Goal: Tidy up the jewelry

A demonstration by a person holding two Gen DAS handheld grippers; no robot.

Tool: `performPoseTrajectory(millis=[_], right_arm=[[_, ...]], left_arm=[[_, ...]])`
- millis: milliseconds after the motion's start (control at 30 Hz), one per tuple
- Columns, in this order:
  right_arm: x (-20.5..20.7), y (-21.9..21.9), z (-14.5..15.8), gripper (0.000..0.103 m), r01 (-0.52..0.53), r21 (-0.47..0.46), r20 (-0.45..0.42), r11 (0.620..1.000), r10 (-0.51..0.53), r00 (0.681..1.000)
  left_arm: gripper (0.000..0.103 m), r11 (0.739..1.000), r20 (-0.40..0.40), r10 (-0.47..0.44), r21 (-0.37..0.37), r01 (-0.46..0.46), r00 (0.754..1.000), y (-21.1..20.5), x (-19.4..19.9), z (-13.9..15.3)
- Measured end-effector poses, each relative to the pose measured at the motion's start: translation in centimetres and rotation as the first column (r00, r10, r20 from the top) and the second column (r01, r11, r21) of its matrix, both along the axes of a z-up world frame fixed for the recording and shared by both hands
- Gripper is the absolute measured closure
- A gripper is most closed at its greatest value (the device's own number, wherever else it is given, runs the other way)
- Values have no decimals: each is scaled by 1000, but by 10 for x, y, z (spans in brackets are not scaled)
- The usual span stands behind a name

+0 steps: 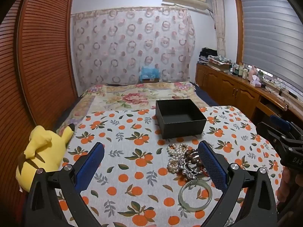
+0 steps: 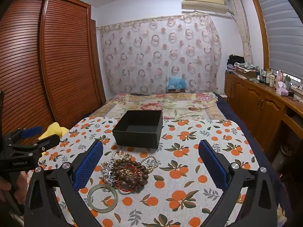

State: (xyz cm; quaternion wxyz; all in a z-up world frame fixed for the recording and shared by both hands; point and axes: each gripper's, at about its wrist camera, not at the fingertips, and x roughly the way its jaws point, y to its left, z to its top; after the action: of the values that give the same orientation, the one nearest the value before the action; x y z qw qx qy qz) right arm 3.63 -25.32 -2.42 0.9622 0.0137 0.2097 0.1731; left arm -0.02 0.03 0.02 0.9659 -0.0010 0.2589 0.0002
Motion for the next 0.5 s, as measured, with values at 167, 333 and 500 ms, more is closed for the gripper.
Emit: performPoseTrajectory(millis=[167,333,500], right_arm=[[0,0,0,2,1,4,1,1000,-1,1000],[0,-1,1,2,2,2,0,1000,-2,1000],[0,1,1,2,-1,2,4,1000,1,1000]], left_arm=[[8,1000,1,-1,2,1,1000,0,0,0],[8,1000,-2,-1,3,1,1000,-1,1,0],[8,1000,2,-1,1,1,1000,0,0,0]])
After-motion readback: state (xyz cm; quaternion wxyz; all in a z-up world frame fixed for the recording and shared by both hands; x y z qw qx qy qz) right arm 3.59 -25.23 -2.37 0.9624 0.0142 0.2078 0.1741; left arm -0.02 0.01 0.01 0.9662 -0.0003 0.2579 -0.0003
